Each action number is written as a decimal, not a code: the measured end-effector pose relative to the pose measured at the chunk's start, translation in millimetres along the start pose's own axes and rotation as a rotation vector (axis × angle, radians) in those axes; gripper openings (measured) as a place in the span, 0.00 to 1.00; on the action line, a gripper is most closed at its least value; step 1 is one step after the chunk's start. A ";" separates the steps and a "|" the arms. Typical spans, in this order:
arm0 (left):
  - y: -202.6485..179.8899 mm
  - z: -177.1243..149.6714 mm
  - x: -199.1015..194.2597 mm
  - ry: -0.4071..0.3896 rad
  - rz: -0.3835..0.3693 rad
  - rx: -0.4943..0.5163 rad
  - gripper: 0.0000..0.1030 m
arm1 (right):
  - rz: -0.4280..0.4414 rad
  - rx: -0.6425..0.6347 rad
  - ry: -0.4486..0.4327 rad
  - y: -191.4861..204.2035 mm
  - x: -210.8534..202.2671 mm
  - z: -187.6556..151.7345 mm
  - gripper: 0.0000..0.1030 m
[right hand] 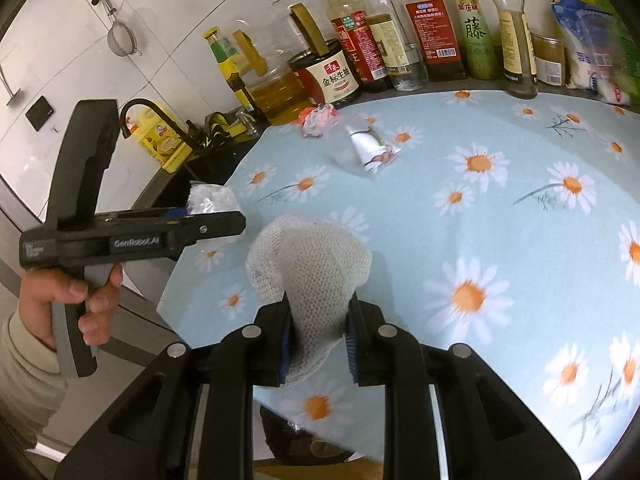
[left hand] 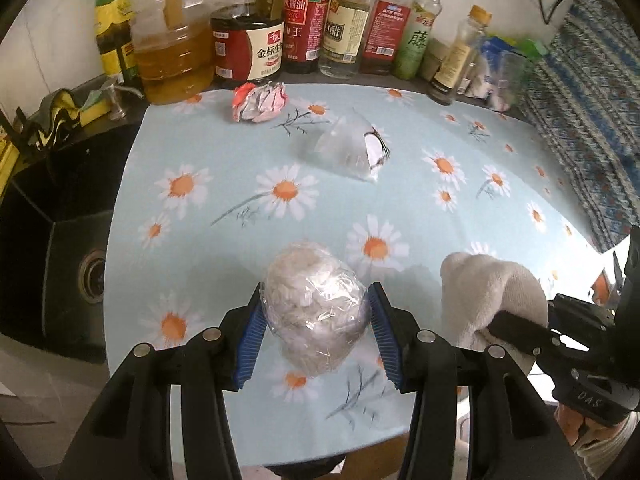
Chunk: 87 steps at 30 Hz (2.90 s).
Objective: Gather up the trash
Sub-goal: 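Lift the towel and plastic bag and carry them down over the bin, then lower the plastic bag into the bin with the left tool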
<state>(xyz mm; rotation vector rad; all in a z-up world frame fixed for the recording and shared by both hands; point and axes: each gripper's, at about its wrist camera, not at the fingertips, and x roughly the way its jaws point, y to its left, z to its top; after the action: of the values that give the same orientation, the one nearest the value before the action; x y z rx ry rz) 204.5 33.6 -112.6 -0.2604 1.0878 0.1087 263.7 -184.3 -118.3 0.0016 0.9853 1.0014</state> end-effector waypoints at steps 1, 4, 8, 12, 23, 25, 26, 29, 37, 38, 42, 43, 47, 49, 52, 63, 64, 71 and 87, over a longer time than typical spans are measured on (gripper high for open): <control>3.3 -6.7 -4.5 -0.009 -0.008 0.003 0.46 | -0.010 -0.001 -0.006 8.0 -2.4 -3.4 0.23; 11.3 -22.5 -16.0 -0.025 -0.033 0.000 0.46 | -0.041 -0.011 -0.020 27.9 -9.8 -12.6 0.23; 18.7 -46.7 -31.8 -0.042 -0.061 0.014 0.47 | -0.067 -0.030 -0.036 54.1 -17.9 -24.7 0.23; 25.3 -71.1 -44.5 -0.050 -0.082 0.030 0.47 | -0.085 -0.024 -0.050 83.8 -25.7 -41.0 0.23; 45.2 -136.1 -66.2 -0.044 -0.136 0.075 0.47 | -0.140 0.015 -0.086 136.3 -34.6 -92.3 0.23; 48.3 -145.6 -67.2 -0.036 -0.144 0.084 0.47 | -0.148 0.029 -0.086 142.0 -32.4 -103.1 0.23; 49.8 -151.0 -67.3 -0.029 -0.147 0.089 0.47 | -0.152 0.037 -0.086 143.9 -31.6 -108.2 0.23; 54.4 -166.2 -65.6 -0.009 -0.157 0.104 0.47 | -0.163 0.073 -0.079 148.5 -26.5 -126.6 0.23; 62.2 -203.9 -38.9 0.084 -0.194 0.110 0.47 | -0.191 0.156 -0.018 143.8 0.5 -166.4 0.23; 62.1 -209.1 -32.8 0.103 -0.199 0.111 0.47 | -0.190 0.171 -0.008 141.0 5.0 -170.1 0.23; 63.4 -233.8 -1.6 0.197 -0.213 0.079 0.47 | -0.185 0.262 0.038 120.9 27.4 -189.0 0.23; 63.5 -238.4 4.0 0.216 -0.217 0.069 0.47 | -0.181 0.294 0.055 113.3 34.9 -194.4 0.23; 61.0 -254.5 28.5 0.282 -0.217 0.065 0.47 | -0.198 0.358 0.119 92.6 60.0 -212.9 0.23; 62.8 -259.2 41.0 0.310 -0.216 0.047 0.47 | -0.199 0.391 0.153 81.4 73.3 -222.6 0.23; 64.8 -270.3 65.7 0.360 -0.222 0.003 0.47 | -0.202 0.431 0.202 66.2 94.1 -236.2 0.23; 84.7 -302.7 148.9 0.481 -0.152 -0.074 0.47 | -0.172 0.546 0.296 29.2 159.5 -292.5 0.24; 86.7 -303.9 155.8 0.487 -0.151 -0.089 0.47 | -0.170 0.555 0.310 28.0 166.4 -299.1 0.24; 97.5 -304.1 188.4 0.509 -0.121 -0.144 0.47 | -0.202 0.596 0.385 11.0 200.3 -319.4 0.25; 98.9 -290.3 192.9 0.518 -0.082 -0.103 0.68 | -0.143 0.582 0.362 4.5 189.9 -301.2 0.47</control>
<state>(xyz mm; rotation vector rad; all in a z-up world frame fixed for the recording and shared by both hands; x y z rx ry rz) 22.8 45.2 -425.9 -0.4409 1.5853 0.0228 83.4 -173.4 -425.1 0.2364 1.5613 0.5634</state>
